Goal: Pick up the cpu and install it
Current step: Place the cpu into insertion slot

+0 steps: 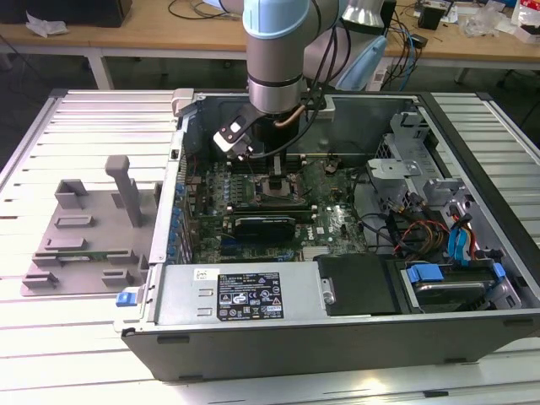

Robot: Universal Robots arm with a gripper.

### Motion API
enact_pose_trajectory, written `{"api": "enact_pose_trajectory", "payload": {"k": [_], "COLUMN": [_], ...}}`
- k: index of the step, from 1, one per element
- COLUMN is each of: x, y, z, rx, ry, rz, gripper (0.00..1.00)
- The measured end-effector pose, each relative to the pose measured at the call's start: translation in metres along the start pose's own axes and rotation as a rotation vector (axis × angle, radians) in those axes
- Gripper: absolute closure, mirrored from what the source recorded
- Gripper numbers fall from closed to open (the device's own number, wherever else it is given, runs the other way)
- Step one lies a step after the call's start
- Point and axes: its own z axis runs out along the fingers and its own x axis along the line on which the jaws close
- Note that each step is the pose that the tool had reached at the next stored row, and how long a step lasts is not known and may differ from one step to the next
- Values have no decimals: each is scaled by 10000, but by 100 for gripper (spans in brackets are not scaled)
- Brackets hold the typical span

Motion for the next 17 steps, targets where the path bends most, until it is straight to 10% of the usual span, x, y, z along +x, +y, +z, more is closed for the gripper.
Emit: {"api": "enact_pose_trajectory", "payload": {"k": [9, 17], "x": [1, -1], "y": [2, 12], "z": [-8, -177], "rx": [-10, -7], "ry": [24, 17], "rz": [-197, -214], "gripper": [89, 89]}}
